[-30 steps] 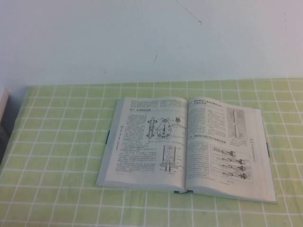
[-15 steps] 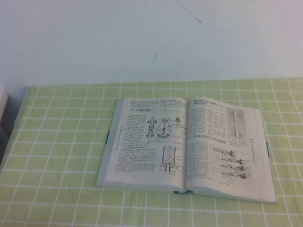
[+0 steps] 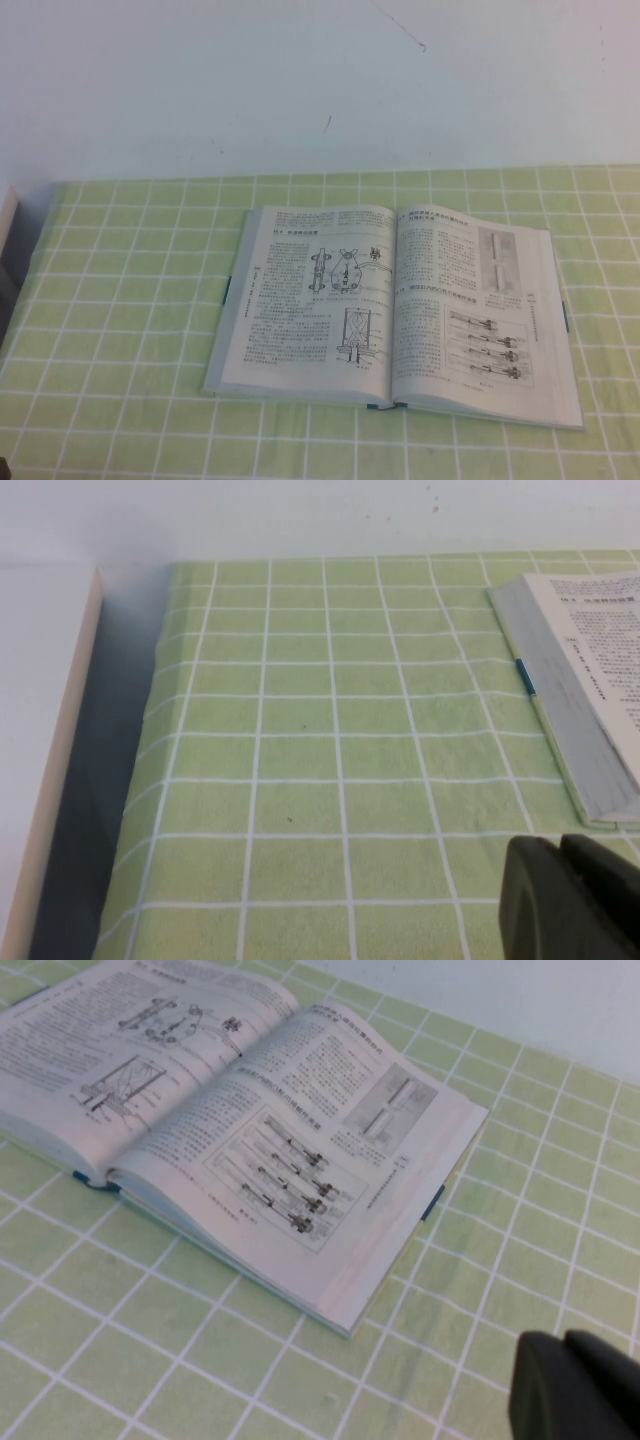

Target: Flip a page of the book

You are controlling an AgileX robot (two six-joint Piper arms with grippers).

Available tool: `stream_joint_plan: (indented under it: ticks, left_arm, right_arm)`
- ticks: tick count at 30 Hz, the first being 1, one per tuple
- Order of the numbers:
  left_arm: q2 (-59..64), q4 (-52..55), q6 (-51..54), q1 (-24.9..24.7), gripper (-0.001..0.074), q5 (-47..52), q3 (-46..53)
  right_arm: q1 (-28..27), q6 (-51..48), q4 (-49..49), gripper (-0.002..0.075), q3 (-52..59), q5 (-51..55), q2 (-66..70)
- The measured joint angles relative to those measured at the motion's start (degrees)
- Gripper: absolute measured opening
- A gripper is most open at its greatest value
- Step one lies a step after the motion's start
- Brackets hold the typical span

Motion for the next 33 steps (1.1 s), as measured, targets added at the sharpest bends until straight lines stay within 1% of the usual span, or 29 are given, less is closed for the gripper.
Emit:
stream_joint_plan:
  ticks: [29,31,33]
  left_arm:
    - [0.0,-0.12,0.48,0.0,0.0001,0.13,0.0]
    - [0.0,-0.12,0.48,0.0,0.0001,0.13,0.0]
    - [0.0,-0.12,0.48,0.0,0.0001,0.15,0.0]
  right_arm:
    - [0.0,0.0,0.0,-0.0001,0.38,-0.13,-0.13]
    - [0.0,0.0,0.0,-0.0001,1.31,-1.79,-1.13]
    - [-1.04,0.0,-0.47,-0.0001,3.72,-6.25,-2.79]
